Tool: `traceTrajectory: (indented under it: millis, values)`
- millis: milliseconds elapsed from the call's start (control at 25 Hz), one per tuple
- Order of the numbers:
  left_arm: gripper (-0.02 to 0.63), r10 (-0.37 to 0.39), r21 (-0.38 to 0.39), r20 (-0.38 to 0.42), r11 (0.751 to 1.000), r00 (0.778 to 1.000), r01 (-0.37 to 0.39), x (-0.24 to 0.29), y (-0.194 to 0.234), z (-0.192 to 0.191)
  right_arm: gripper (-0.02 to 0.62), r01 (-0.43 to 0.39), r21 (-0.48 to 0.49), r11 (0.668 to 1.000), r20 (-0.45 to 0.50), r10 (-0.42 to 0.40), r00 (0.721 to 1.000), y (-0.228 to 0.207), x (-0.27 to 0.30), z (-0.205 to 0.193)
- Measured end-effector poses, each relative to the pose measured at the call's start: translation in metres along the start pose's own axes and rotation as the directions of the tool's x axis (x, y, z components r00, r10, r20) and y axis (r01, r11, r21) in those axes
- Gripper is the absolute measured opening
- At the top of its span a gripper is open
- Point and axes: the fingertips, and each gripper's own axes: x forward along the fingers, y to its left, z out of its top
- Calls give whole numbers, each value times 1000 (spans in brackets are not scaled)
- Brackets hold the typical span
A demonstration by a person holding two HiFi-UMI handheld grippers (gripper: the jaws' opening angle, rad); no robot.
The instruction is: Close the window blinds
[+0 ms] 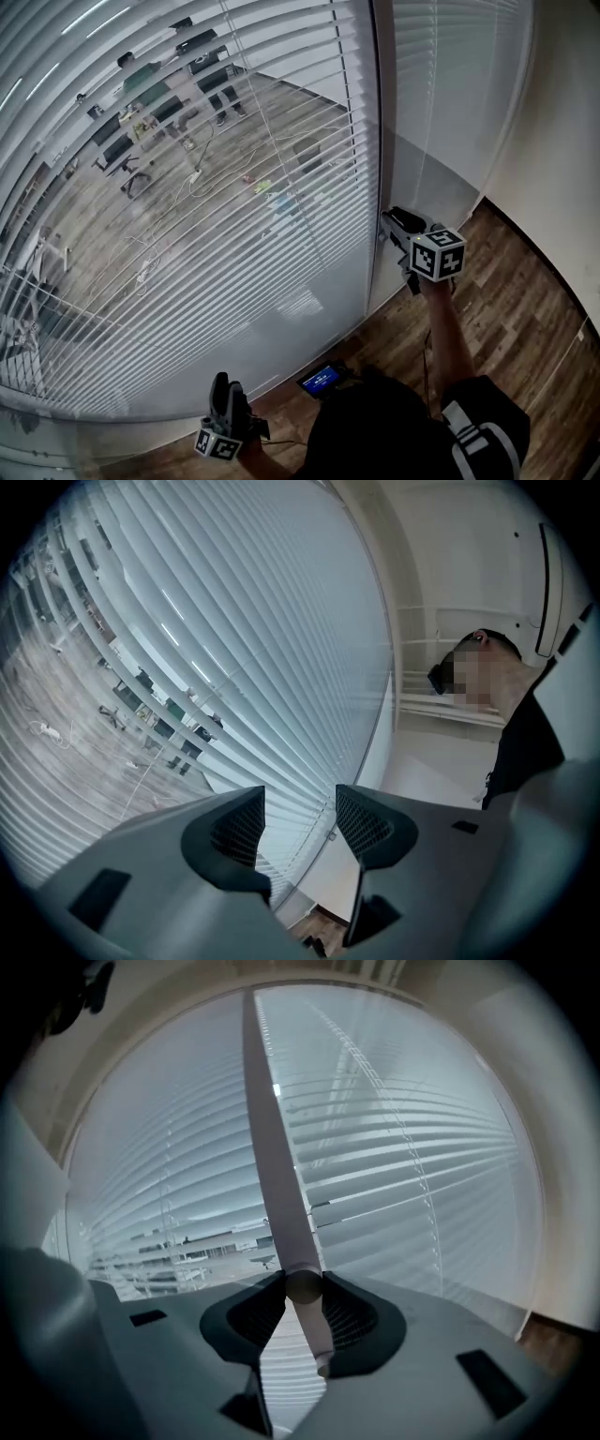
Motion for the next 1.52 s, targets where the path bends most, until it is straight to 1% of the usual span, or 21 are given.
traceTrajectory:
  millis: [120,200,240,280,360,400,480,560,680,720,760,800,880,1040,1120,1200,1320,1360,1400,1440,1520]
  values:
    - [252,-3,-2,-2,1000,1000,3,0,-1,1,129,-50,130,990,15,48,999,0,-1,0]
    - [252,-6,-2,-2,1000,1000,6,1,-2,1,129,-74,151,986,29,70,997,1,-1,1]
    - [253,-8,-3,-3,1000,1000,8,1,-1,1,130,-79,128,989,35,75,997,2,-1,1]
    - [252,-9,-3,-5,1000,1000,9,2,-1,0,130,-74,73,995,41,71,997,3,-2,2]
    - [252,-10,-3,-10,1000,1000,10,3,-2,0,135,-17,-119,993,45,23,999,5,-6,3]
    - [252,-9,-2,-12,1000,1000,9,4,-2,0,140,25,-231,973,46,-15,999,7,-8,3]
    - [252,-10,-2,-15,1000,1000,10,4,-1,1,160,86,-407,910,47,-74,996,12,-9,4]
    - [252,-10,-4,-18,1000,1000,10,6,-1,-1,160,111,-495,862,45,-102,994,17,-7,4]
    - [252,-11,-4,-19,1000,1000,11,6,-2,-2,156,151,-579,801,46,-153,987,15,-5,5]
    - [253,-10,-4,-18,1000,1000,10,6,-1,-2,133,159,-599,784,44,-167,985,14,-5,5]
    - [252,-9,-3,-16,1000,1000,9,5,-1,-2,130,163,-608,777,40,-175,984,13,-5,5]
    - [252,-7,-3,-12,1000,1000,7,4,1,-2,129,163,-603,781,36,-178,983,13,-5,4]
    - [253,-4,-2,-6,1000,1000,4,4,3,-1,129,150,-547,824,23,-165,986,13,-4,3]
    - [253,-1,-3,-3,1000,1000,1,3,2,-2,127,95,-338,936,4,-99,995,8,-3,4]
    - [252,-3,-3,-1,1000,1000,3,4,2,-2,127,59,-223,973,-1,-61,998,6,-3,2]
    - [252,-3,-3,-1,1000,1000,3,4,3,-2,127,19,-105,994,-1,-19,1000,4,-3,2]
    - [252,-3,-4,-5,1000,1000,3,4,3,-3,127,-51,50,997,13,50,999,2,-2,2]
    - [252,-3,-4,-6,1000,1000,3,4,3,-3,129,-70,66,995,22,68,997,2,-2,2]
    - [252,-4,-4,-7,1000,1000,4,4,2,-3,129,-79,51,996,31,78,996,3,-3,1]
    - [252,-5,-4,-7,1000,1000,5,4,2,-3,129,-77,10,997,38,76,996,4,-4,1]
    - [252,-7,-2,-6,1000,1000,7,5,1,-1,133,-34,-125,992,50,40,998,8,-7,3]
